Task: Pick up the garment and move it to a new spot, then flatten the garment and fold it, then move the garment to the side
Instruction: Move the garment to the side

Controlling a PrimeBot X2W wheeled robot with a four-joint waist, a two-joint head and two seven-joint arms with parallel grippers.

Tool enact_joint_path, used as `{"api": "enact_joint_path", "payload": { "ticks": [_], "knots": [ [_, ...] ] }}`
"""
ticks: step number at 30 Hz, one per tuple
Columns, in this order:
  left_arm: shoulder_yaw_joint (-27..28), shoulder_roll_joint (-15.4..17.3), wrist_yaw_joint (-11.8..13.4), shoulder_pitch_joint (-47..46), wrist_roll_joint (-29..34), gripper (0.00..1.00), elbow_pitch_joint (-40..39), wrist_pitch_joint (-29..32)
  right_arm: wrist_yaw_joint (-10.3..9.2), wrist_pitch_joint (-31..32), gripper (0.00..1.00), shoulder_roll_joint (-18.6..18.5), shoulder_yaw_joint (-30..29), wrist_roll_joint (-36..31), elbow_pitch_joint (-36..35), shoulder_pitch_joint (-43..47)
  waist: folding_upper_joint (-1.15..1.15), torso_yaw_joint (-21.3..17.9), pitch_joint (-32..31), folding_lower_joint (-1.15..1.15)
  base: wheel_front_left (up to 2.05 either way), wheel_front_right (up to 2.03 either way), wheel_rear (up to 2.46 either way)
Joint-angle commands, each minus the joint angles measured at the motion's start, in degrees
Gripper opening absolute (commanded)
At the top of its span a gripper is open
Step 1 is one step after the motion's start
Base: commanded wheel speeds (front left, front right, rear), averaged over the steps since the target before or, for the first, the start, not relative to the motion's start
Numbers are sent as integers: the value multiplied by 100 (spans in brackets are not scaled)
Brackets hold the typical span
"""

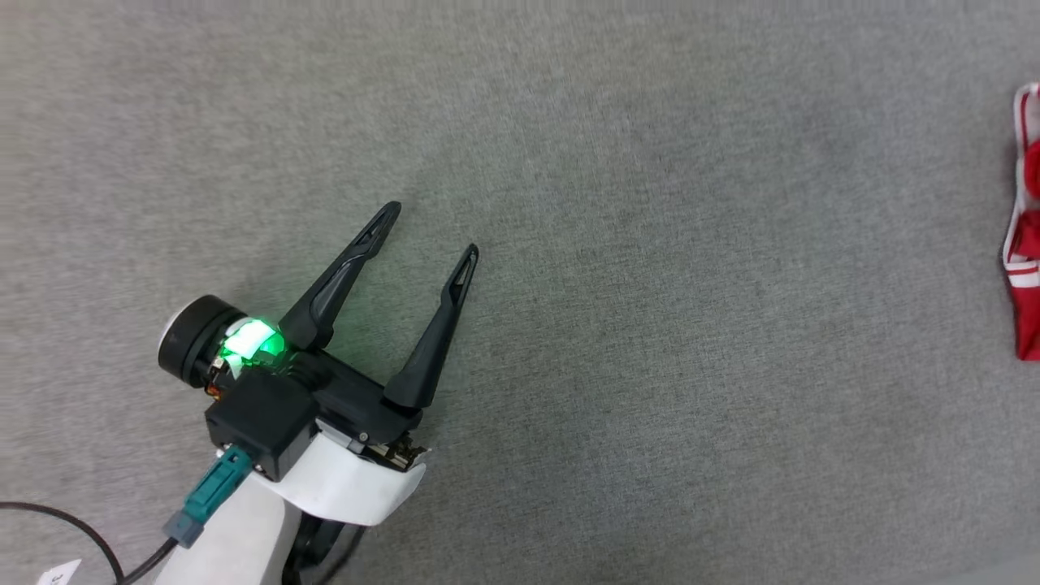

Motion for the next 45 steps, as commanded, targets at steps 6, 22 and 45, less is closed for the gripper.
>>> {"api": "enact_joint_path", "payload": {
  "ticks": [6,22,45],
  "knots": [
    [615,-388,4,378,19,100,127,-12,-11,-495,100,299,-320,-21,-785,92,0,444,-1126,0,0,0,0],
    [2025,-1018,14,1437,133,100,448,-12,-8,-1988,100,2798,-902,945,-3178,2052,0,1200,-2550,0,0,0,0],
    [2051,-1407,-1,1833,462,100,942,-12,-8,-3204,100,4014,-718,1413,-3172,3854,0,1464,-2854,0,0,0,0]
  ]
}}
